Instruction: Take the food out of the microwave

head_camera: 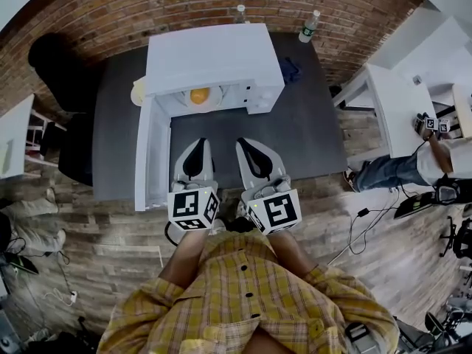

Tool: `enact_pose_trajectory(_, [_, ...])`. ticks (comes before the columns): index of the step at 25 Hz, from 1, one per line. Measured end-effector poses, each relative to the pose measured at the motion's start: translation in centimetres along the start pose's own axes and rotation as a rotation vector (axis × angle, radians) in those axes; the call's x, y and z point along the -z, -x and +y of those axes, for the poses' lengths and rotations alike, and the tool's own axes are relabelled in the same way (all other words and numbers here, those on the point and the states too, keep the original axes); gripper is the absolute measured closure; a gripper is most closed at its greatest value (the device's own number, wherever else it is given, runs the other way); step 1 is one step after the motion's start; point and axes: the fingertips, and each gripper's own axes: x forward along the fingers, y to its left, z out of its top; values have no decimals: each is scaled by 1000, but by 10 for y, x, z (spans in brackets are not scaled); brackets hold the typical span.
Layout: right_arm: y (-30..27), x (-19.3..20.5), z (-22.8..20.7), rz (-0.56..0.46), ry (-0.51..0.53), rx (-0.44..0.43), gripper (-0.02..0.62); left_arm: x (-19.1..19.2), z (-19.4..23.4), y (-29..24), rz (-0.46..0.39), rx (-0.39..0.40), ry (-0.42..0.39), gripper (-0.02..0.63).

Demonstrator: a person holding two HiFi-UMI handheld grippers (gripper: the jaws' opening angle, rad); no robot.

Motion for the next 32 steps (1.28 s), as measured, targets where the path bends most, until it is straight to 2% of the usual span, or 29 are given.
enact_pose_trajectory(6, [-10, 10, -8, 20, -19, -8, 592, 22, 16, -25, 36, -35, 28, 606])
enact_pose_trajectory(10, [-14, 16, -12, 32, -25, -9, 592, 36, 21, -40, 58, -34, 79, 606])
enact_pose_trajectory(17, [-22, 27, -17, 56, -32, -13, 592, 60, 42, -68, 78, -20, 273, 565])
enact_pose_trajectory(24, [-25, 35, -28, 77, -37, -8, 592, 98, 65, -100, 119, -46, 374, 532])
enact_pose_trajectory(32, [-27, 41, -36, 88, -39, -21, 592, 138, 93, -122, 139, -82, 638, 499])
